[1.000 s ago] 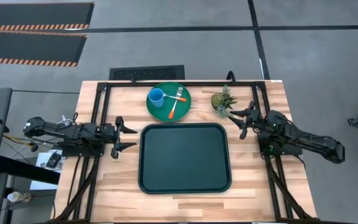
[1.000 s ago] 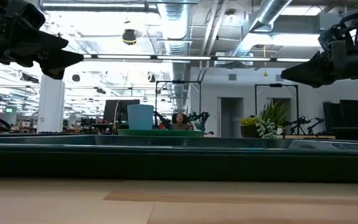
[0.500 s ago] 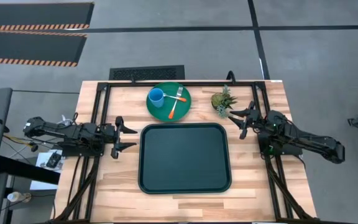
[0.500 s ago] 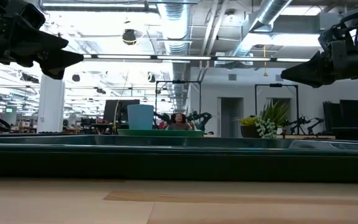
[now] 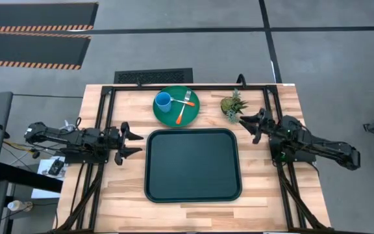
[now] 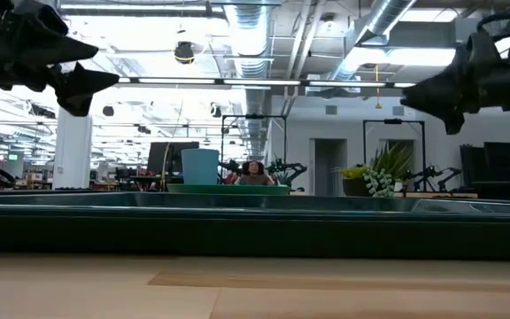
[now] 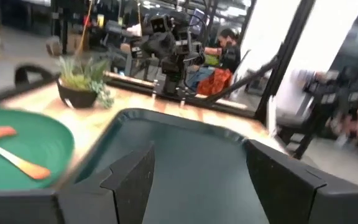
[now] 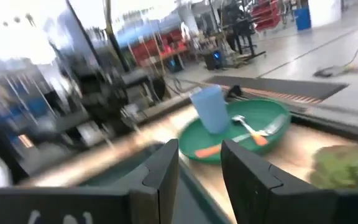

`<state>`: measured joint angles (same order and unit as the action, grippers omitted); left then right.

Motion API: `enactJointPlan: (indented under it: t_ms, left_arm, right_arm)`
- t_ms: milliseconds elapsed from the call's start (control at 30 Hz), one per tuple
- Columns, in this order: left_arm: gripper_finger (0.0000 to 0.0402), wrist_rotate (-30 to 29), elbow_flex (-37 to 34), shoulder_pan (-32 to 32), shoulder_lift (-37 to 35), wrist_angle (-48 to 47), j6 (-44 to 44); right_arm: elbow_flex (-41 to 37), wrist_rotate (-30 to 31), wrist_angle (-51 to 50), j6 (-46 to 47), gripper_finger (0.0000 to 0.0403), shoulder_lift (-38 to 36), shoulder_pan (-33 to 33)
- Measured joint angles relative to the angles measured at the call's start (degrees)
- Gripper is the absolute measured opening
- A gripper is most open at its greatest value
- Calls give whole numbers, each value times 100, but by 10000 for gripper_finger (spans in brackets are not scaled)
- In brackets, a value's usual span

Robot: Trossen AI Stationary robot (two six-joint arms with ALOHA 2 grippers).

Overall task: Pick and place plate/cup/fork/spoon on tray
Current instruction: Put the blue cup on the black table tray

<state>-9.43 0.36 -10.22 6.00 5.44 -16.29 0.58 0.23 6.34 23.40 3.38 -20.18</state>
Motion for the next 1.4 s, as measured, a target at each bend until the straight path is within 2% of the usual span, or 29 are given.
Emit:
enactJointPlan:
  t_ms: [133, 233, 400, 600, 733, 800, 900, 1000, 1200, 1300, 1400]
  left_arm:
    - [240, -49, 0, 0, 0, 232, -759]
    - [240, -337, 0, 0, 0, 285, -990]
    - [240, -931, 0, 0, 0, 225, -1279]
    - [240, -1979, 0, 0, 0, 205, -1622]
    - [240, -2520, 0, 2, 0, 159, -1918]
    - [240, -2606, 0, 4, 0, 166, -1991]
    - [240, -2784, 0, 4, 0, 441, -2000]
    - [240, -2865, 0, 4, -2, 951, -2121]
    - [240, -3271, 1, 7, -2, 1519, -1367]
    - [240, -3455, 52, 10, -2, 1277, -1557]
    - [240, -3383, 127, 9, -3, 1045, -1801]
  right_arm:
    - [0, -2, 345, 1643, 148, 0, -7]
    - [0, -7, 299, 2045, 148, 2, -7]
    - [0, 57, 263, 1851, 148, 2, -22]
    - [0, 125, 283, 1932, 148, 2, -22]
    - [7, 185, 957, 1792, 148, 5, -22]
    - [141, 358, 1295, 1523, 148, 25, -22]
    - [662, 864, 1244, 1140, 148, 328, -20]
    - [1399, 1275, 771, 745, 148, 1031, -22]
    - [3134, 1340, 115, 151, 148, 3239, -22]
    - [4078, 1340, -424, 26, 149, 4520, -50]
    - [4971, 1338, -872, -184, 155, 5728, -103]
